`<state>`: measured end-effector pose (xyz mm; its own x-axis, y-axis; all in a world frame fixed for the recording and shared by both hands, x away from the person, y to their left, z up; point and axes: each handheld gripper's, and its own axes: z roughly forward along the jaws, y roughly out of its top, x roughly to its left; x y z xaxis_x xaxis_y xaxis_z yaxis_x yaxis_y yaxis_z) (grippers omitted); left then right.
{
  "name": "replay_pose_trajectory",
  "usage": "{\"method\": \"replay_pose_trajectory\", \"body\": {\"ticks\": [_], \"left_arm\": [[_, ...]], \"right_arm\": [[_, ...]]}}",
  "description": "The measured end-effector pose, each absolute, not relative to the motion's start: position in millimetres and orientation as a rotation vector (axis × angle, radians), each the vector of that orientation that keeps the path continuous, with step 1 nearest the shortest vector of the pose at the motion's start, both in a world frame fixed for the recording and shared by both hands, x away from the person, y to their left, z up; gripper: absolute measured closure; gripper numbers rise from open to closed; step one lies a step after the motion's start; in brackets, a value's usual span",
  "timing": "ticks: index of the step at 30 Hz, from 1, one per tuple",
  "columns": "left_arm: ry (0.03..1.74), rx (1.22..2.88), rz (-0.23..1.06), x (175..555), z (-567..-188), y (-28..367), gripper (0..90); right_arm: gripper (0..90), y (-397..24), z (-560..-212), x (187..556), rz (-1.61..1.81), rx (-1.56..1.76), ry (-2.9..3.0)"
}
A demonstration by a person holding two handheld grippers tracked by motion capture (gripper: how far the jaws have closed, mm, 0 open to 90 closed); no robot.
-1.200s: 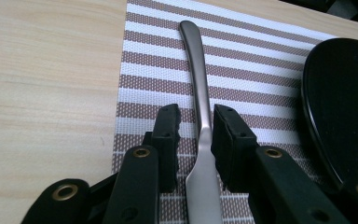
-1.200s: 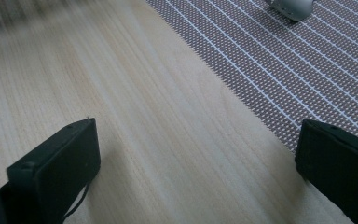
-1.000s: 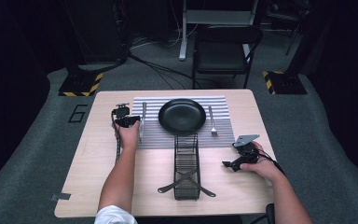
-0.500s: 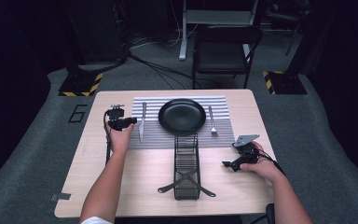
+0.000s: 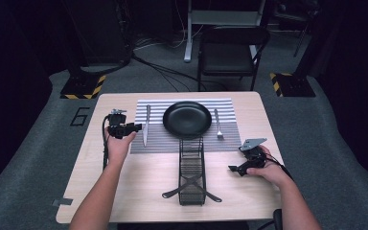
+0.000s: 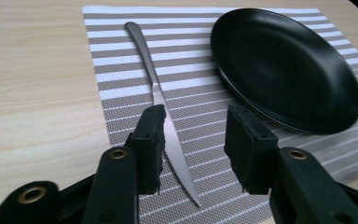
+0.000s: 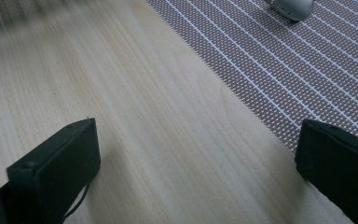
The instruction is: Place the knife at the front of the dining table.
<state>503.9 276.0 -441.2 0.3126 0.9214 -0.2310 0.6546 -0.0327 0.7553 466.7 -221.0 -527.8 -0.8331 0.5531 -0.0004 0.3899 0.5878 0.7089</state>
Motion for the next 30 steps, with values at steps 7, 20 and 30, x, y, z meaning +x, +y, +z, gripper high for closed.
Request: {"method": "replay_pose_trajectory", "body": {"ticks": [7,20,30], "left_arm": [[1.367,1.796,0.403,483.4,-434.5,274.1,52.2],[1.260,1.880,0.376,444.2,-432.0,279.5,42.3],[1.241,1.913,0.374,426.0,-444.9,284.0,41.9]], "right_arm": [[0.0,-221.0,-527.8,466.6,1.079,0.783,2.596],[0.0,-221.1,-527.8,466.4,1.077,0.783,2.596],[0.0,-221.2,-527.8,466.3,1.075,0.783,2.597]]}}
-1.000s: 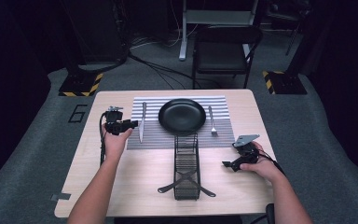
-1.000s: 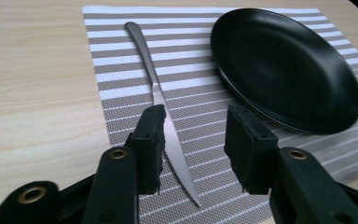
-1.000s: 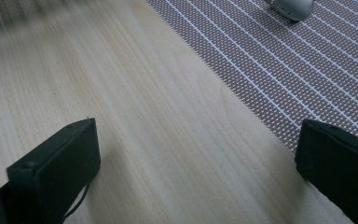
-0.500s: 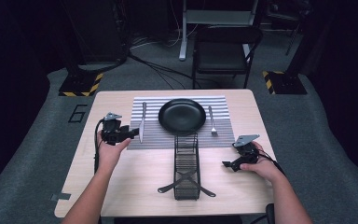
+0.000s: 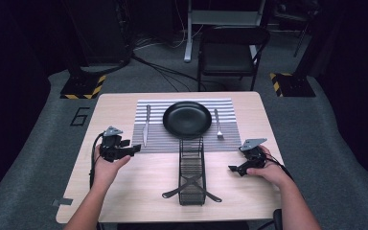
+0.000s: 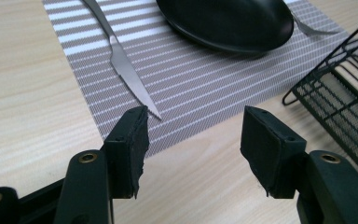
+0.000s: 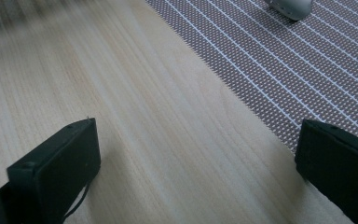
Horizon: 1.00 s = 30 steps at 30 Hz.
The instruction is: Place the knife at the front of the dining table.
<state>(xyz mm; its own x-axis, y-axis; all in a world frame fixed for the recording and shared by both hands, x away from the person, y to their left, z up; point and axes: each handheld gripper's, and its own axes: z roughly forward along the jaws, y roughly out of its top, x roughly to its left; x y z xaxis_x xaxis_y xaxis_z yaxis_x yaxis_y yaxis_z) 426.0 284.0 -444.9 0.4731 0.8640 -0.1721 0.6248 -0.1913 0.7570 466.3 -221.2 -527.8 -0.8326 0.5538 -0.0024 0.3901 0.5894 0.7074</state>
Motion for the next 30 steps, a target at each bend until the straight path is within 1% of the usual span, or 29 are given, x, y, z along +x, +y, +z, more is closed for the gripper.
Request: {"method": "replay_pose_trajectory", "body": {"ticks": [8,15,18,22,24,26,30], "left_arm": [[1.265,1.928,0.349,422.1,-475.2,285.0,41.9],[1.281,1.924,0.347,421.4,-489.3,286.0,41.9],[1.280,1.926,0.360,419.7,-495.6,286.4,41.9],[1.279,1.971,0.393,419.1,-502.9,285.8,41.8],[1.265,2.008,0.426,418.9,-503.4,284.4,41.2],[1.250,2.011,0.449,418.3,-504.5,283.2,41.0],[1.241,2.036,0.453,418.2,-509.3,284.4,40.4]], "right_arm": [[0.0,-221.2,-527.7,466.1,1.074,0.786,2.596],[0.0,-221.1,-527.7,466.0,1.074,0.787,2.595],[0.0,-221.2,-527.7,466.0,1.074,0.787,2.595],[0.0,-221.2,-527.7,466.0,1.074,0.787,2.595],[0.0,-221.2,-527.7,466.0,1.074,0.786,2.595],[0.0,-221.2,-527.7,466.0,1.073,0.787,2.596],[0.0,-221.2,-527.7,466.1,1.074,0.786,2.595]]}}
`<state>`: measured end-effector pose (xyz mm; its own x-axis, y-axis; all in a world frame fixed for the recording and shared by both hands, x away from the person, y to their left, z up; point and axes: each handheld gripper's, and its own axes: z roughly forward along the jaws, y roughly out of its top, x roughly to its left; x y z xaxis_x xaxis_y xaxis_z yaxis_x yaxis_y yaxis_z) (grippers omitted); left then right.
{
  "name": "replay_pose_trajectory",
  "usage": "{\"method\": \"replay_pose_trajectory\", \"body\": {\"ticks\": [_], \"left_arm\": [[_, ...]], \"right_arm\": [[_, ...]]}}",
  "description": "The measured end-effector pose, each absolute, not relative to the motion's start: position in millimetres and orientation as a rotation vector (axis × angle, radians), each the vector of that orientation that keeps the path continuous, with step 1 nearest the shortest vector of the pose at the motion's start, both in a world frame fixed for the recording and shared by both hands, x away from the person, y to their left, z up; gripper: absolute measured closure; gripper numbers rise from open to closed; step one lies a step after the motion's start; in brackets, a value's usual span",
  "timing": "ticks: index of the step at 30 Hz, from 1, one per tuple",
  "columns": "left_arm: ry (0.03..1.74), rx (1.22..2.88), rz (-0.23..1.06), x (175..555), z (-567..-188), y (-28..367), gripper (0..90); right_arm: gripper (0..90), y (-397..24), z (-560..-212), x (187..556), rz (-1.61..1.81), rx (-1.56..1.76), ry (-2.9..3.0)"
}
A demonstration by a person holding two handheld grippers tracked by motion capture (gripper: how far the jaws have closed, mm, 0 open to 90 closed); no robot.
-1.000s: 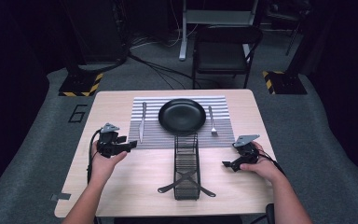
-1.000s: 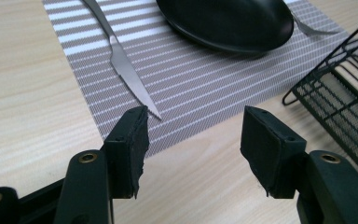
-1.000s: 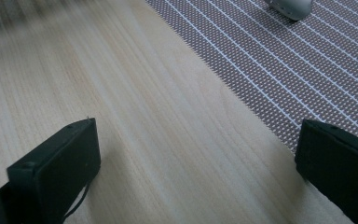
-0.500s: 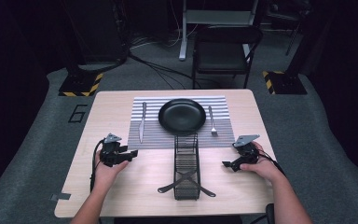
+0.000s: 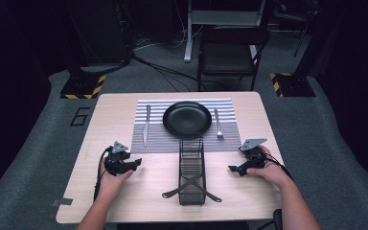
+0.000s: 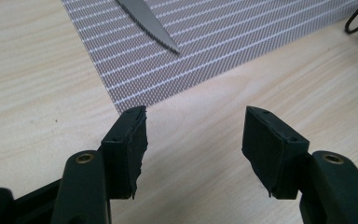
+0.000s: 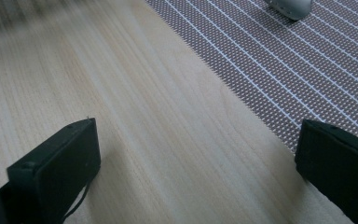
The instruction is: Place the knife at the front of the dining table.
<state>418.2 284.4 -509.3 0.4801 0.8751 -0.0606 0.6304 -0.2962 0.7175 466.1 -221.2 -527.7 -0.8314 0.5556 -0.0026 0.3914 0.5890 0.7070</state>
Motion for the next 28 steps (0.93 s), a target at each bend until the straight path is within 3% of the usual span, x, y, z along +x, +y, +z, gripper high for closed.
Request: {"method": "replay_pose_trajectory", "body": {"ticks": [28], "left_arm": [[1.364,1.970,0.566,420.8,-522.1,310.8,36.2]], "right_arm": [[0.0,-220.9,-527.9,465.6,1.075,0.789,2.591]]}}
